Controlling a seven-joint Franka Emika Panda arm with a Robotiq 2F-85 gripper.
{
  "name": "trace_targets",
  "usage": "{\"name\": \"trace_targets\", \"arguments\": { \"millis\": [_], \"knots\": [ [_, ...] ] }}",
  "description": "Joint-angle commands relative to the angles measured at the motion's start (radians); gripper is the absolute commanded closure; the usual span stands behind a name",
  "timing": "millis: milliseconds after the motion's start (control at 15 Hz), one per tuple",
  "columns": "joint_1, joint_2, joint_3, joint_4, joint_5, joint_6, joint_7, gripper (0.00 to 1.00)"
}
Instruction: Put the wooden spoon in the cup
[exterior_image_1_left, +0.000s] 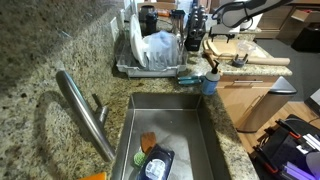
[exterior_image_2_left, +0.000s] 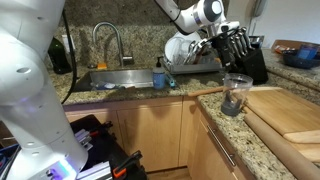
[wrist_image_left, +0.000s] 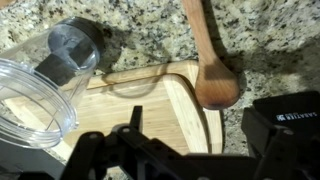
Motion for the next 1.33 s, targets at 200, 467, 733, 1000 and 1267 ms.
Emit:
{"name": "trace_targets", "arguments": {
  "millis": [200,467,733,1000,1267],
  "knots": [
    [-0.056,0.08,0.027,0.062,0.143,-0.029,-0.371,0.0],
    [-0.021,0.069,-0.014,0.031,0.143,-0.004,-0.347,0.0],
    [-0.019,0.17,-0.011,0.137,0.191,-0.1,-0.321,0.0],
    [-0.008,0.172,-0.019,0.11,0.215,-0.089,-0.333,0.0],
    [-0.004,0.199,-0.026,0.138,0.211,-0.083,-0.322,0.0]
  ]
}}
